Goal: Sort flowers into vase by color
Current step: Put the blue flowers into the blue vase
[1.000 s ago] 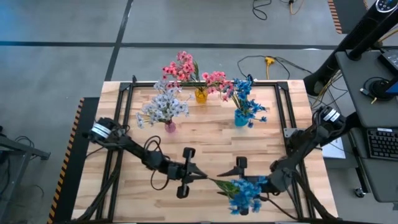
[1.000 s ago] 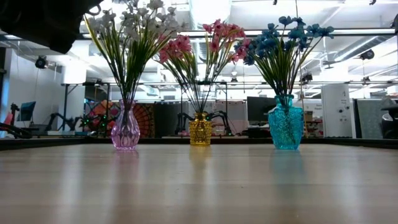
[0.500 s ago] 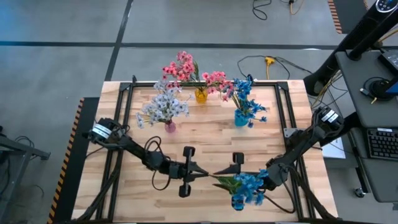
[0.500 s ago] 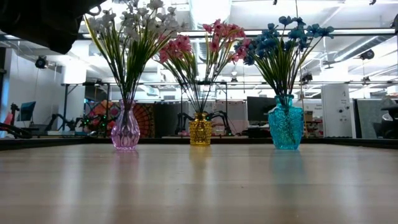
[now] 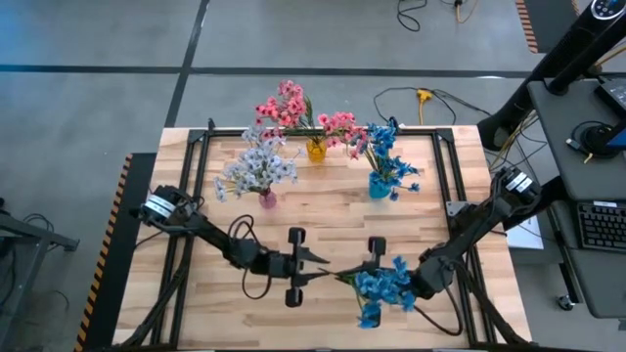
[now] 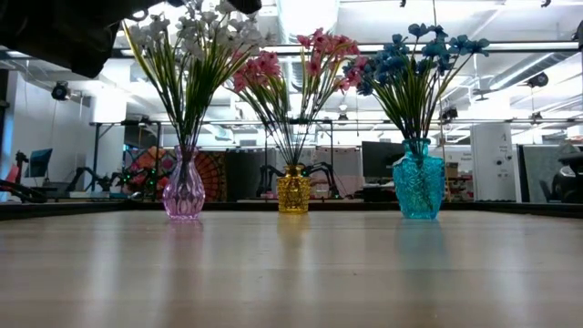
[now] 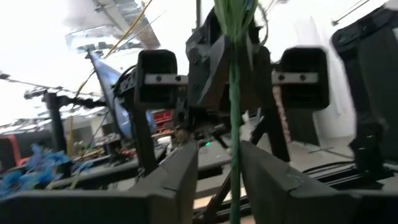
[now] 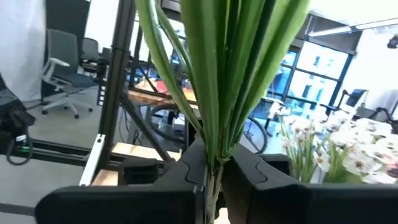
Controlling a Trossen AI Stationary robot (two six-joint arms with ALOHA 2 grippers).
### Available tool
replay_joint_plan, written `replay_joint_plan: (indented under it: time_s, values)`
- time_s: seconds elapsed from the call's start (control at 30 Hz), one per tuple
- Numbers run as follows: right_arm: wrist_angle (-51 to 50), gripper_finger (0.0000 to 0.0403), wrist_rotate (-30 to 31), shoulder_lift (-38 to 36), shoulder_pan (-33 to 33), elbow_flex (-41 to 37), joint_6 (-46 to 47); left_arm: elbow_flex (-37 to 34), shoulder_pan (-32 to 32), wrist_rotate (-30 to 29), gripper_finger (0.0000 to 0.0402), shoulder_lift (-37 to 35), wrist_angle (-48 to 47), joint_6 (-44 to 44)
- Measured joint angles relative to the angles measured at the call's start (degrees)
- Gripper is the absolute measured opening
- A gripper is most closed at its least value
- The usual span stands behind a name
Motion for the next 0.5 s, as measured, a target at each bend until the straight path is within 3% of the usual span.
replay_joint_plan:
  time_s: [0.13, 0.3, 0.4, 0.5]
  values:
    - [-1.1, 0.0021, 5.0, -1.5, 0.4, 0.0, -0.2, -0.3, 0.0, -2.8, 0.0136, 0.0, -0.9, 0.0]
    - [-11.4, 0.0021, 20.7, -6.5, 0.9, 0.0, 3.3, -1.0, 0.4, -5.1, 0.0162, -0.1, -3.1, -0.4]
    - [-25.5, 0.0021, 28.7, -11.2, 0.6, 0.0, 13.2, -1.2, 1.2, -8.5, 0.0166, -0.1, -6.1, -2.1]
    - [-45.2, 0.0021, 29.0, -17.3, -0.1, 0.0, 30.1, -1.2, 2.4, -9.0, 0.0166, -0.1, -10.5, -4.6]
